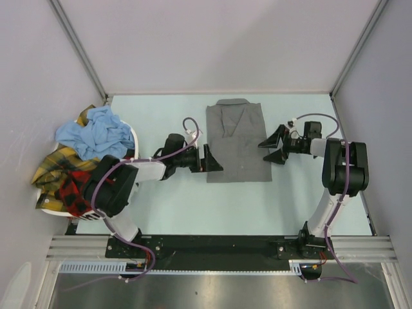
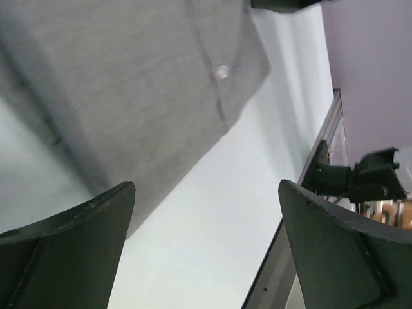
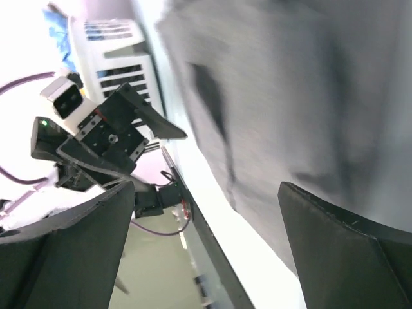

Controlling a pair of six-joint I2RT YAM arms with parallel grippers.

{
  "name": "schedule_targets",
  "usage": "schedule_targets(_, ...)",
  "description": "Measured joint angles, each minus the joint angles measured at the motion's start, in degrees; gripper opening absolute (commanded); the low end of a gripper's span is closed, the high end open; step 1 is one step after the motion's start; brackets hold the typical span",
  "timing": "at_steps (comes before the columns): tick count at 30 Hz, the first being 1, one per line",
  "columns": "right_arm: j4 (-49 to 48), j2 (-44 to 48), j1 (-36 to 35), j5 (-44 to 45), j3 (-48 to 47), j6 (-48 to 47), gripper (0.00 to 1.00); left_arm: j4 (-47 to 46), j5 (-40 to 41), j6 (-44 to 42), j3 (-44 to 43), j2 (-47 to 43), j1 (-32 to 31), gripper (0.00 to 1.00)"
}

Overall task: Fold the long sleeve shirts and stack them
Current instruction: Fold the shirt

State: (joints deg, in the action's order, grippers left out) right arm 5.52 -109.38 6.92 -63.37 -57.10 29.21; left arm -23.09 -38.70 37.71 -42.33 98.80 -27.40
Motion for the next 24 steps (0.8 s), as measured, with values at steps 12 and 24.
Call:
schedule_targets(12,-19.9,-12.2,-10.0,-2.2,-15.8,12.0,1.00,-1.4,-2.8,0.9,-28.8,17.6,-2.5,0.94)
schedule_targets(24,-15.8,-23.0,-4.0,-3.5,-25.8,12.1,1.00,7.4,-3.8,-3.6,-28.2,21.6,8.7,0.93)
